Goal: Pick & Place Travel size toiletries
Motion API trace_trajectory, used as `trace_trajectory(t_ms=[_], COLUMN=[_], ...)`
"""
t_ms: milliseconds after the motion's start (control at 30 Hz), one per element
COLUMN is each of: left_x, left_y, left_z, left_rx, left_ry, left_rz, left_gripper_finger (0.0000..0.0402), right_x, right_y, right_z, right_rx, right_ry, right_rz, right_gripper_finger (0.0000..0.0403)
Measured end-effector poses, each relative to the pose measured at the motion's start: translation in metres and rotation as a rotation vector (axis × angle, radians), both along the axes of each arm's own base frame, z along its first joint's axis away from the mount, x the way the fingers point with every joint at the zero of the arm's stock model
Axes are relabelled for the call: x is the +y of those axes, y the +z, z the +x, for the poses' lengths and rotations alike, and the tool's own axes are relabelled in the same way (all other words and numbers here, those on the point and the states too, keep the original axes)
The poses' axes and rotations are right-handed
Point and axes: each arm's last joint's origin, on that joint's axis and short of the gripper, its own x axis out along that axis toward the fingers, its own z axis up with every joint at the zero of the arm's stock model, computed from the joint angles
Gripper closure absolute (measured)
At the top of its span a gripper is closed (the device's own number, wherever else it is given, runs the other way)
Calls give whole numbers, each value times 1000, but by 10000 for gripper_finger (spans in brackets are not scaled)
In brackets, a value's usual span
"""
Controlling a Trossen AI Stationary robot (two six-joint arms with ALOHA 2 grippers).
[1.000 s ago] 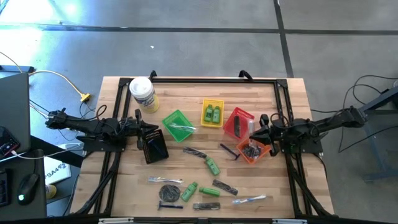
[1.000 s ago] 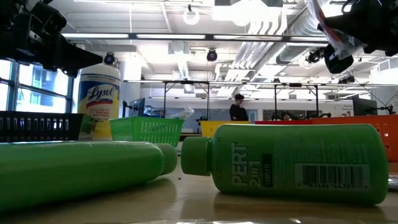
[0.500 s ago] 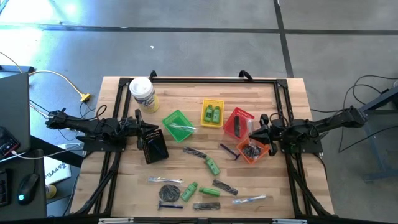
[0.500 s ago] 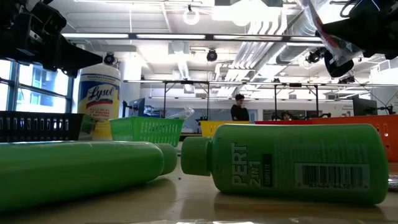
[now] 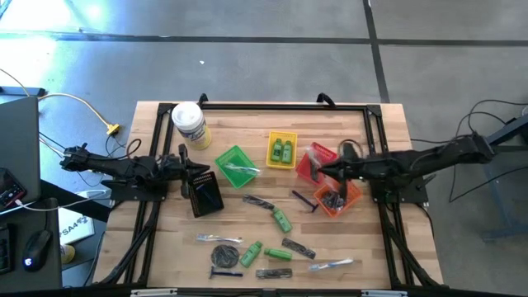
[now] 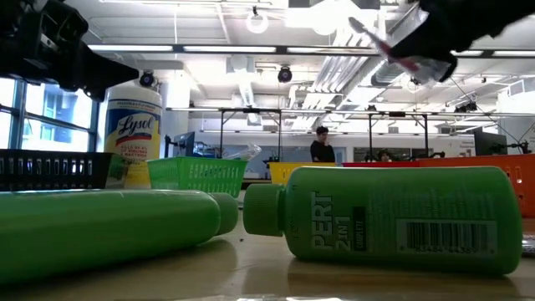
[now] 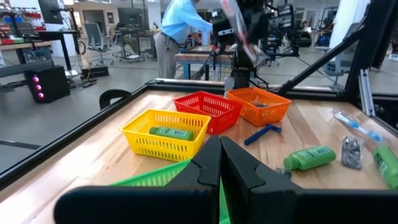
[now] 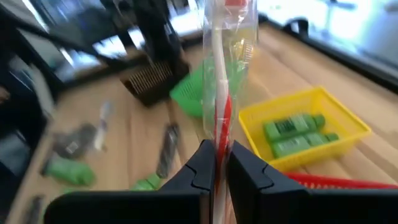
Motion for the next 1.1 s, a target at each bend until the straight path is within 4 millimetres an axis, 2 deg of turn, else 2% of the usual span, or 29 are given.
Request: trace_trajectory(t_ms=[233, 467, 600, 833, 1100], left_x=[0, 0, 0, 0, 0], left_y=[1, 1, 1, 1, 1], left_z=[0, 0, 0, 0, 0], left_rx=[-15, -13, -6, -12, -14], left_ry=[0, -1, -2, -4, -5], left_rz=[-4, -4, -4, -32, -32], left_gripper_finger=[402, 402, 402, 402, 402], right_x=[-7, -22, -32, -43, -43], right_y=[26, 41, 41, 30, 33], right_z=[62, 133, 169, 219, 264], right_rx=[278, 393, 517, 721, 715], right_ry=[14, 37, 46, 70, 142], right_rz=[-11, -147, -166, -124, -160], right_gripper_finger=[383, 381, 381, 381, 381])
